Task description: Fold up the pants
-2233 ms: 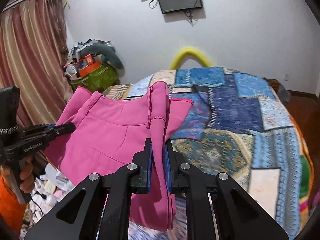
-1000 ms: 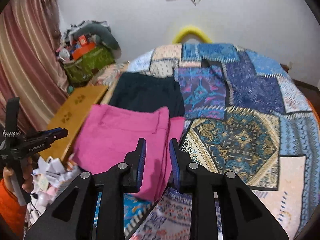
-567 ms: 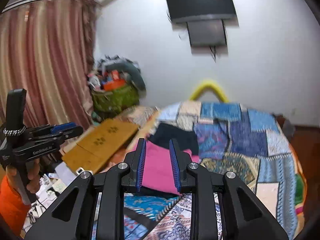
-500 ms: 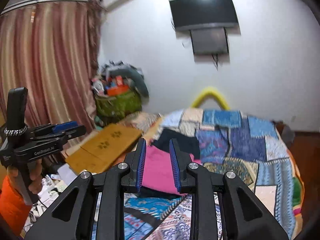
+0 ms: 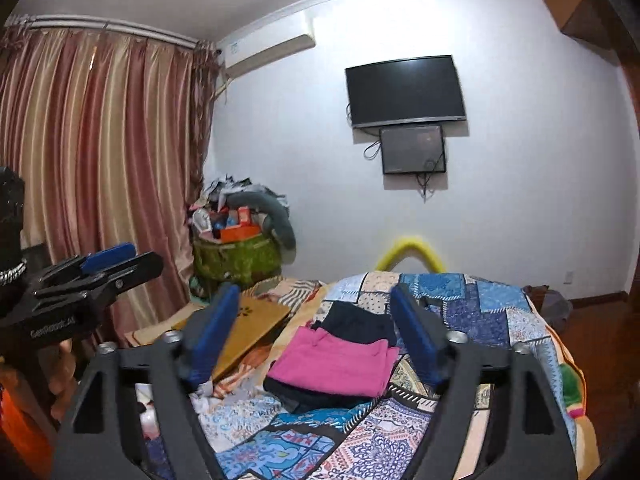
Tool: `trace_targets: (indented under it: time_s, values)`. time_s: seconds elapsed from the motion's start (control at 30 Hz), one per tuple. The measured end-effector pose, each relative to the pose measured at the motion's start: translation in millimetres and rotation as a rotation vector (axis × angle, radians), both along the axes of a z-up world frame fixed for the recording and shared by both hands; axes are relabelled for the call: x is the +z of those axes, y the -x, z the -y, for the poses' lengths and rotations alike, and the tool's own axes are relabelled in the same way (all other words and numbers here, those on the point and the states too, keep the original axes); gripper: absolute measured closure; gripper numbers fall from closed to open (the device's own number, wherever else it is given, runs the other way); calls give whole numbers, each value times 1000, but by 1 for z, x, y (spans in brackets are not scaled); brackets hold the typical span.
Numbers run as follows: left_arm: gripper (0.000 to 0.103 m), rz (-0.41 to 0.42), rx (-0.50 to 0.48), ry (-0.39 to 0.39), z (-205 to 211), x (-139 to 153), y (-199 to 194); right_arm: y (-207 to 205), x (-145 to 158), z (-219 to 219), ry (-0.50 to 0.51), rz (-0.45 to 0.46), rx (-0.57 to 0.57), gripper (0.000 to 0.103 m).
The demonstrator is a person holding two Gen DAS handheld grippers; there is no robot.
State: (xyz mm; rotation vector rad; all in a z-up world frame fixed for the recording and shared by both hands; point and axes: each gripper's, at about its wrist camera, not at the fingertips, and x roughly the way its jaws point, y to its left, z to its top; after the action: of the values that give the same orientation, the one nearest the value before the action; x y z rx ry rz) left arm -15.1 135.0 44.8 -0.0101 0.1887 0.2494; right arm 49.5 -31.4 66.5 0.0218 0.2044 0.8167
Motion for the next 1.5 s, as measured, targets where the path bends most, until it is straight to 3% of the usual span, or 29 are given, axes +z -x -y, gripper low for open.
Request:
trace_targets:
  time_s: [0.07, 0.17, 0.27, 1.5]
  values:
    - [15, 5, 3, 5, 2, 0, 4, 2, 0, 1, -6, -7, -12, 14]
    - [6, 19, 7, 22, 2, 0, 9, 6, 0, 1, 3, 4, -40, 0]
    - [1, 29, 20, 36, -1, -1, 15, 10, -1, 2, 11, 14, -56, 0]
    - [0, -15, 40, 63, -10, -16, 4, 19, -9, 6, 35, 0, -62, 0]
